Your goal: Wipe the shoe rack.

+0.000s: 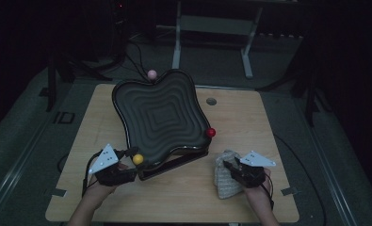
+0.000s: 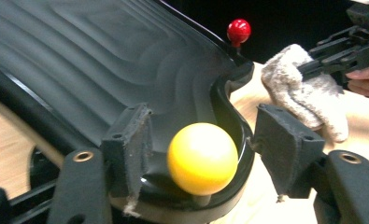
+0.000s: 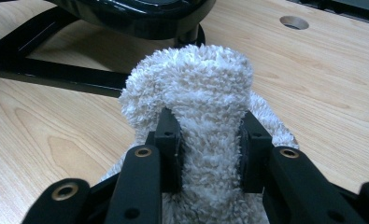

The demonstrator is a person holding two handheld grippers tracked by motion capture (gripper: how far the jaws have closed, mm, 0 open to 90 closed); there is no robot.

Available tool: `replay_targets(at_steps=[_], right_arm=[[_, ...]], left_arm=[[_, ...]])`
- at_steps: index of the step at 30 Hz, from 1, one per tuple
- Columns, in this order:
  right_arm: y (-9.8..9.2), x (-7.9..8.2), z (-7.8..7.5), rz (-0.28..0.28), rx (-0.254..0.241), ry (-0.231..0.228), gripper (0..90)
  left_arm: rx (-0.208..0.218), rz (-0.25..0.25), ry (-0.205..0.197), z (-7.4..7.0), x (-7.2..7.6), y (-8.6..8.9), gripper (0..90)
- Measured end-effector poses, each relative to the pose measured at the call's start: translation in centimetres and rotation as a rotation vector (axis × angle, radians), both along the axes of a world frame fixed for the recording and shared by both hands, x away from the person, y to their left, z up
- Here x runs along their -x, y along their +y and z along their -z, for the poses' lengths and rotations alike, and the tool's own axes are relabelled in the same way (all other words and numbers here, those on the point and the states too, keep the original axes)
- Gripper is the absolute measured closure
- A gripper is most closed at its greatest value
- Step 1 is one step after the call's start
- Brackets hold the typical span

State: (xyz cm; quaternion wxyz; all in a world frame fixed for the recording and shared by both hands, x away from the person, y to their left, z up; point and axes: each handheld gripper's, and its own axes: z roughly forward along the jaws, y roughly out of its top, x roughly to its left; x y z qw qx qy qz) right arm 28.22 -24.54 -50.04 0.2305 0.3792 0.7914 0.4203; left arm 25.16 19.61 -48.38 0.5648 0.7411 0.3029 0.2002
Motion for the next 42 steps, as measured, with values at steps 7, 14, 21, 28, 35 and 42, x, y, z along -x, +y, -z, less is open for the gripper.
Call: replay_targets(at_steps=[7,14,21,28,35,42], right_arm=[[-0.3,0.1,-0.1,0.002,-0.006,-0.003,67.4],[-0.5,0.1,0.1,0.011,-0.018,0.002,67.3],[-0.5,0.1,0.3,0.015,-0.02,0.006,67.4],[-0.2,0.0,0.6,0.014,-0.024,0.008,67.4],[-0.2,-0.1,0.9,0.018,-0.021,0.01,67.4],[-0.3,0.0,1.0,0.018,-0.03,0.011,67.4]], left_arm=[[0.007,0.03,-0.025,-1.0,2.0,1.0,33.0],[0.034,0.022,-0.01,-1.0,3.5,2.5,51.5],[0.004,-0.048,0.035,0.0,4.0,3.7,66.2],[-0.086,-0.136,0.097,2.5,3.5,4.5,86.8],[-0.154,-0.21,0.163,4.6,2.1,3.8,87.9],[-0.212,-0.192,0.153,5.9,1.6,2.4,88.1]])
